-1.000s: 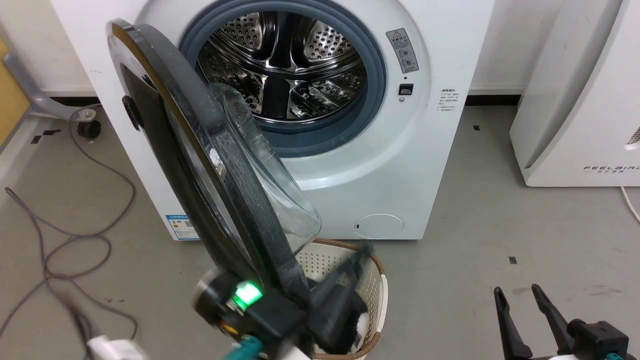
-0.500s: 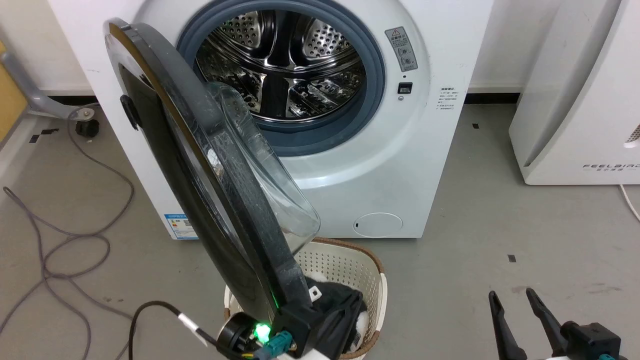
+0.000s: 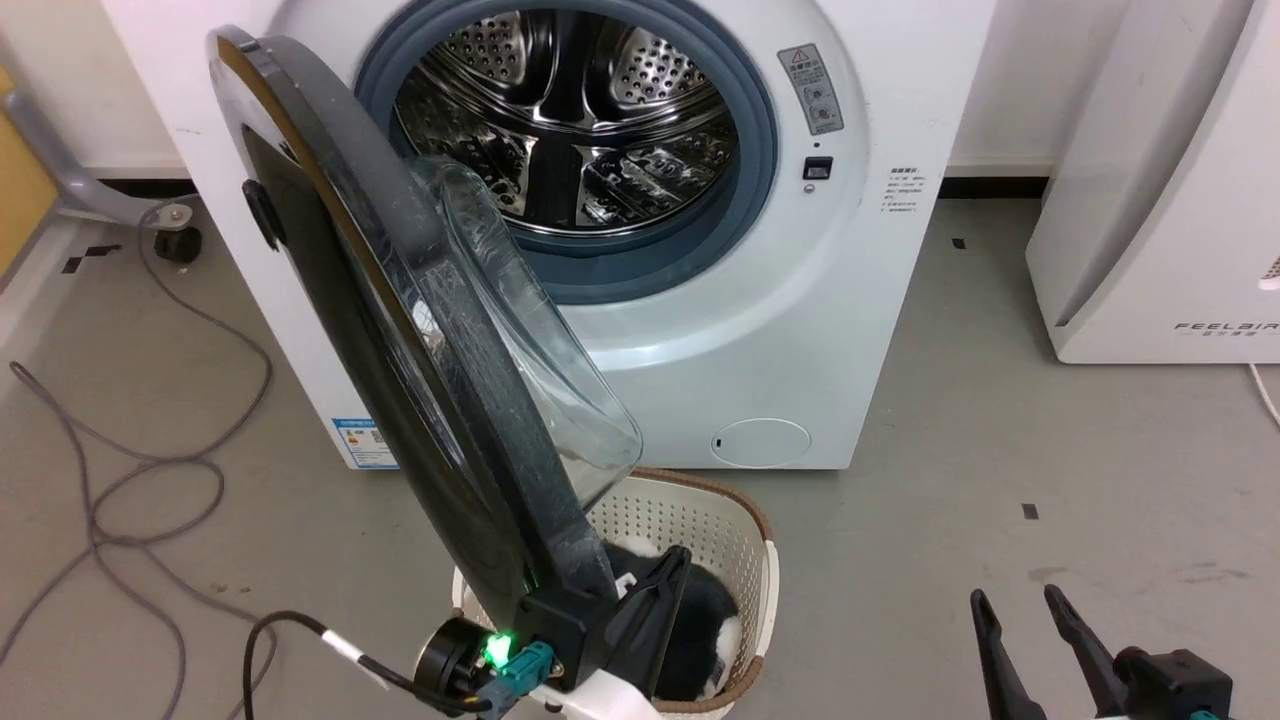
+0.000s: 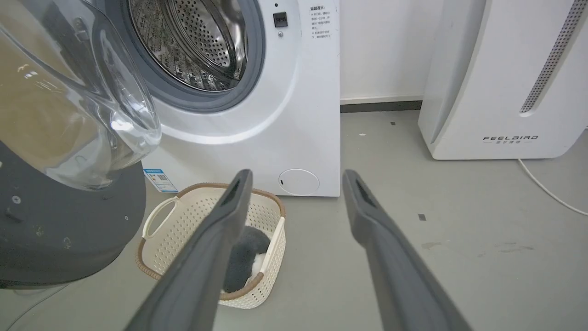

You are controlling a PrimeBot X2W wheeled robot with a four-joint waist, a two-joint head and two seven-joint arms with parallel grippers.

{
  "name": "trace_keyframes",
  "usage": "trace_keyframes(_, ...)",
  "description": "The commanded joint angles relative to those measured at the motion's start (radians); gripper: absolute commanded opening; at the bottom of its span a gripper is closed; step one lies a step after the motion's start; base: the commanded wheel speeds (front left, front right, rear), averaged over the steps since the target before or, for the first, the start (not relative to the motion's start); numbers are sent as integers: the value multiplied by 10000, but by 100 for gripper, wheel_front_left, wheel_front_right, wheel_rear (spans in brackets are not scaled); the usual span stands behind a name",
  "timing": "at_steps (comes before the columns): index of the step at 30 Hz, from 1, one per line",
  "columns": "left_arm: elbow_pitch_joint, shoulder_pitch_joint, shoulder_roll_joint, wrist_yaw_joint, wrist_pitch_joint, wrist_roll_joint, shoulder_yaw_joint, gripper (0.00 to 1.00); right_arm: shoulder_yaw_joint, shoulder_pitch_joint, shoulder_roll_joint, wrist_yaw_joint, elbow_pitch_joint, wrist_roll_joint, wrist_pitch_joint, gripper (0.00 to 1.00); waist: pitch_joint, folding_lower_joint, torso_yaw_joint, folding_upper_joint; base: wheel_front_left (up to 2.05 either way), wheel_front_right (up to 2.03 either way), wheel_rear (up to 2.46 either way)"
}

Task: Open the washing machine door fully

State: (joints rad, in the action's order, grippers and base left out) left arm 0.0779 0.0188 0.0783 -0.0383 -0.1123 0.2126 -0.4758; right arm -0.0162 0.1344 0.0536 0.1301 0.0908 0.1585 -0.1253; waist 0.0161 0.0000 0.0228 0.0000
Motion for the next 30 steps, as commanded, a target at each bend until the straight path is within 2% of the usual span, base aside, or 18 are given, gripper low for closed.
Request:
trace_keyframes(1,73,-61,130,-225,100,-64,265,0,34,-81,-34,6,52,88,-58,100,5,0,41,0,0,0,0)
trace_keyframes(12,1269,-1094,560,-676,-48,-104,413,0,92,-121,-34,6,285,165,-40,100,109,0,562,0,0,0,0)
trace_keyframes(22,2911,-1978,816,-1426,-62,-347,797,0,13,-215,-34,6,394,122,40,100,288,0,1512,0,0,0,0)
trace_keyframes(28,3395,-2223,1034,-1883,32,-395,1464,0,-6,-311,-34,6,407,81,100,100,446,0,2226,0,0,0,0)
trace_keyframes(30,3440,-2258,1213,-2170,225,-328,2133,0,-12,-388,-34,6,435,57,144,100,523,0,2621,0,0,0,0)
